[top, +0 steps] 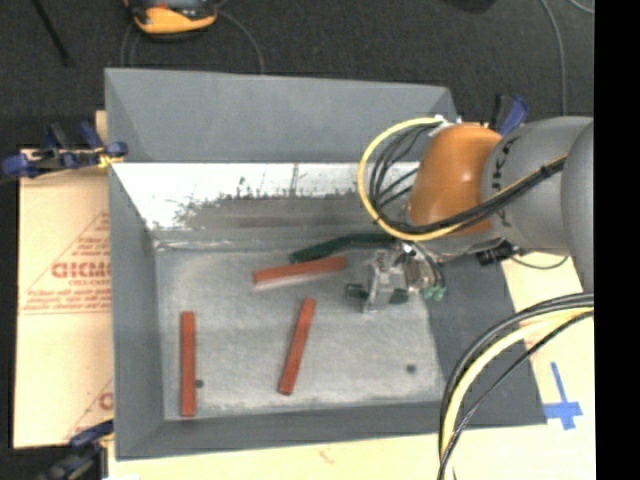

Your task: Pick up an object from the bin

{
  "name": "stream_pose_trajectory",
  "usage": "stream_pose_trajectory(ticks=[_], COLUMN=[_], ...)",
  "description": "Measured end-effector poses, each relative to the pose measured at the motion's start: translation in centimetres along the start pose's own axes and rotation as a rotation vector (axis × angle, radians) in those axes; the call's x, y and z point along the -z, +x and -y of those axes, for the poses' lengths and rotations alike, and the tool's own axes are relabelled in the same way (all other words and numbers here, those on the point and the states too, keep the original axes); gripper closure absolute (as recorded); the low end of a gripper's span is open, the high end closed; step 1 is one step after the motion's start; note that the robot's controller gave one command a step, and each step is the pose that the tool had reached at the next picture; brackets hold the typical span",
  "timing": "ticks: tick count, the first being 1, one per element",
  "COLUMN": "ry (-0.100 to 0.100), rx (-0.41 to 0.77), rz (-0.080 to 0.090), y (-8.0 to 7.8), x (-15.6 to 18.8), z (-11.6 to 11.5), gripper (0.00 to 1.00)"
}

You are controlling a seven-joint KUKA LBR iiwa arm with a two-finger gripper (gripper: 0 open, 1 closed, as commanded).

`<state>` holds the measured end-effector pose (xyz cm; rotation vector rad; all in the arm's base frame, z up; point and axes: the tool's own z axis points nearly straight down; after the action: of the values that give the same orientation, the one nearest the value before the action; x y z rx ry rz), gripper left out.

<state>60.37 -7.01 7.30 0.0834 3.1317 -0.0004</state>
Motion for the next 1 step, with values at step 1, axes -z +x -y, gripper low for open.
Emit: stream_pose_trajectory(ticks=[1], ry=[0.0], rx=[0.001], rz=[0.0], y=[0.0], x=[0.0], z=[0.0], gripper=[1.0])
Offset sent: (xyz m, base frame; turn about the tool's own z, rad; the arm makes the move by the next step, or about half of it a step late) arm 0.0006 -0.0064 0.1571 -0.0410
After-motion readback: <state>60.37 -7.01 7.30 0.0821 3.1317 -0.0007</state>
